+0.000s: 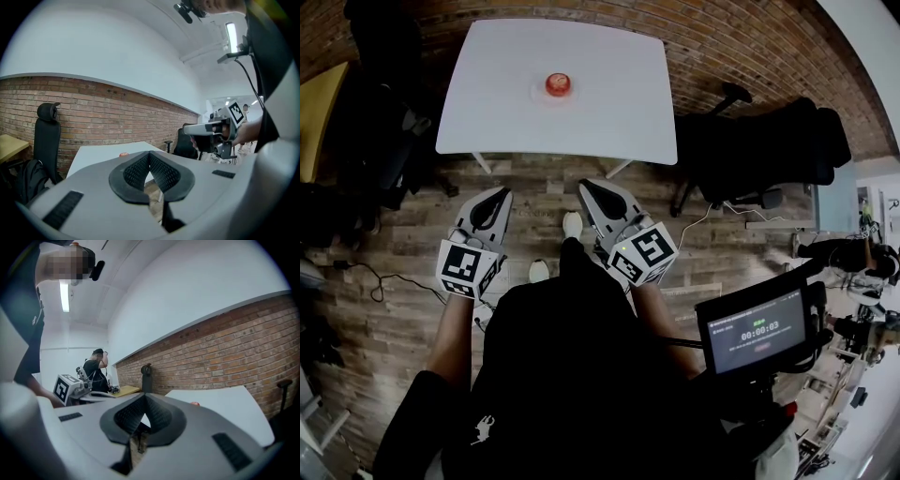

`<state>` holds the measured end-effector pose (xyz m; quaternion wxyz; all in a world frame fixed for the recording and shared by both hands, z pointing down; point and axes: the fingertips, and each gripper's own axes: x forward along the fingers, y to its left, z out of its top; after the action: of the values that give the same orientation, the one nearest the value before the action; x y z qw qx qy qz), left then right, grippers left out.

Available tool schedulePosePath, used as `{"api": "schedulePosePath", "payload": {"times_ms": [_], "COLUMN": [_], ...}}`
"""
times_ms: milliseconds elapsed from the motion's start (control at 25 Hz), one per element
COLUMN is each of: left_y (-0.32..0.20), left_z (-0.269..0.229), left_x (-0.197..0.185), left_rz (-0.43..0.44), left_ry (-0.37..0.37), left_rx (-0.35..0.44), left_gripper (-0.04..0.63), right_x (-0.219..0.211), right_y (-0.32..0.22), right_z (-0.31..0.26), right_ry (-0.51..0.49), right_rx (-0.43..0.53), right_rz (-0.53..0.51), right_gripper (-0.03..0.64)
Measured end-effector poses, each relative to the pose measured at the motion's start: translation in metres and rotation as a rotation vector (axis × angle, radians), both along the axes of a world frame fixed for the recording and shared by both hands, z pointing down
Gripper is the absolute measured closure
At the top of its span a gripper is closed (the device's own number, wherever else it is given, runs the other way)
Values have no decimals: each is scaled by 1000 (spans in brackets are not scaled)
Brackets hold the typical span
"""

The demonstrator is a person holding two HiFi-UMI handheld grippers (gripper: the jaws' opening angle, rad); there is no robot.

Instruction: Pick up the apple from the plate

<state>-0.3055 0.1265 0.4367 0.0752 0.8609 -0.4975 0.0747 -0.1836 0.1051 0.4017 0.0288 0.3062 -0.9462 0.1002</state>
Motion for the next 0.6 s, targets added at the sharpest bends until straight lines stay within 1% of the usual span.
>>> {"api": "schedulePosePath", "payload": {"times_ms": [360, 600], "left_y": [-54, -96], "left_z": [-5, -11], "left_x": [15, 37], "left_rz": [12, 12], "left_ry": [-21, -41], "left_rx": [-6, -8], "left_gripper": [589, 589], "right_x": [11, 31], "right_y": [-51, -95], "right_z": [-1, 0], "right_ry": [-10, -35], "right_rx": [-9, -18], "right_rz": [-7, -8], "right_gripper": [614, 614]}}
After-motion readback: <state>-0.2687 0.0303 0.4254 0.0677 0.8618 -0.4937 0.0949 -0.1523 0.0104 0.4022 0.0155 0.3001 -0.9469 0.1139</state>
